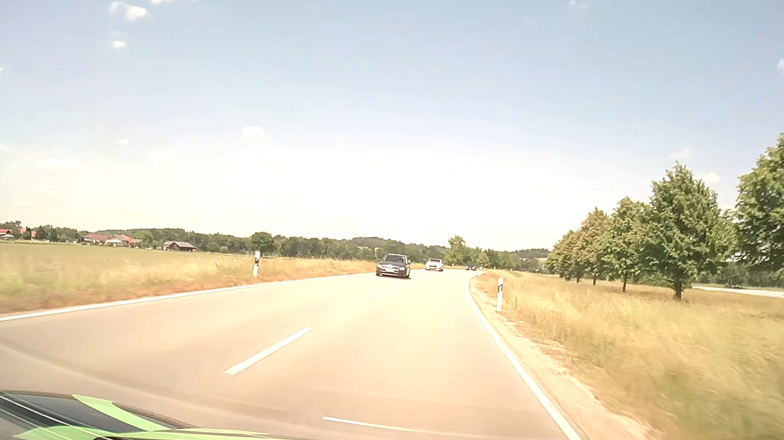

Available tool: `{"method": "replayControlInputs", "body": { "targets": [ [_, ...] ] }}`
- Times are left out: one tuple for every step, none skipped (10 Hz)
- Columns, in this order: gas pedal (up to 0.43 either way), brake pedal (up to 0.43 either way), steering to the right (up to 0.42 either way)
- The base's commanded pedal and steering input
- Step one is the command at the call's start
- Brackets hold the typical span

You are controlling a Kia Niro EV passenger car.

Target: Follow the waypoints while adhering to traffic rules and regulations

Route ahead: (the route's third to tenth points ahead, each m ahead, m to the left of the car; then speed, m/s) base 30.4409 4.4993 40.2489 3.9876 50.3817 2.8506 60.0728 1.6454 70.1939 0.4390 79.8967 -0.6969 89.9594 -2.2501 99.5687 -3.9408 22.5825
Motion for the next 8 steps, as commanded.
{"method": "replayControlInputs", "body": {
  "targets": [
    [0.24,0.0,0.014],
    [0.22,0.0,0.013],
    [0.22,0.0,0.013],
    [0.22,0.0,0.012],
    [0.228,0.0,0.011],
    [0.24,0.0,0.01],
    [0.248,0.0,0.01],
    [0.26,0.0,0.009]
  ]
}}
